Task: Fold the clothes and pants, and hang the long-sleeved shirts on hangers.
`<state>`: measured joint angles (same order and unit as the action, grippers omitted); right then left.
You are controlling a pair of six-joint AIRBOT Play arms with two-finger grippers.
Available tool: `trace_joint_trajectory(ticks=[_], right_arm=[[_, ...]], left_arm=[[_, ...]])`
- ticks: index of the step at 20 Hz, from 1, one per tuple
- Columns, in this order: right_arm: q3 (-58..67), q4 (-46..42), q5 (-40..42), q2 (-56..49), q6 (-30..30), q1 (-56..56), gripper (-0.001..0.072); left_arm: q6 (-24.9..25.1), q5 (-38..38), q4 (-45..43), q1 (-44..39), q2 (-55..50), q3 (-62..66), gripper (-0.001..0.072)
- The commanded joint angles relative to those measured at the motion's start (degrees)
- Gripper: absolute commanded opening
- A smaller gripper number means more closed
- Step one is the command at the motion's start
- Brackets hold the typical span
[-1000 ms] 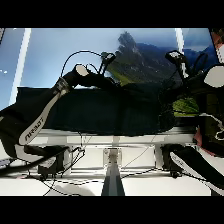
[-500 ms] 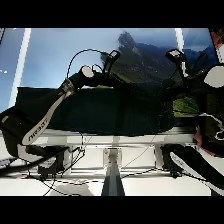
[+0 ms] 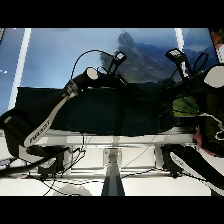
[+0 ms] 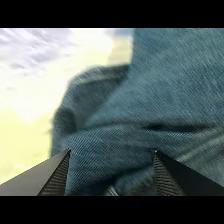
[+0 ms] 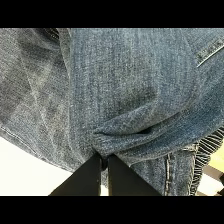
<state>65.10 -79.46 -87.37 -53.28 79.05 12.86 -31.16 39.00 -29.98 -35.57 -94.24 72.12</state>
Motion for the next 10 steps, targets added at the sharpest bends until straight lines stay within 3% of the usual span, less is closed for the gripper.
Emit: trace_joint_trajectory(ticks=[1, 4, 9, 10], right_arm=[[0.0, 0.0, 0.0, 0.0, 0.0, 0.0, 0.0022], [0.0, 0.1, 0.3, 0.0, 0.0, 0.0, 0.0022], [0.0, 1.6, 1.5, 0.0, 0.0, 0.0, 0.0022], [0.0, 1.9, 1.5, 0.0, 0.0, 0.0, 0.0022]], left_arm=[[0.7, 5.1, -3.9, 0.1, 0.0, 0.1, 0.0539], [0.8, 3.0, -4.3, 0.2, -0.1, 0.1, 0.0539], [0.7, -11.0, -4.2, -2.9, -3.7, 0.1, 0.0523], [0.7, -12.2, -4.3, -3.6, -4.3, 0.1, 0.0363]])
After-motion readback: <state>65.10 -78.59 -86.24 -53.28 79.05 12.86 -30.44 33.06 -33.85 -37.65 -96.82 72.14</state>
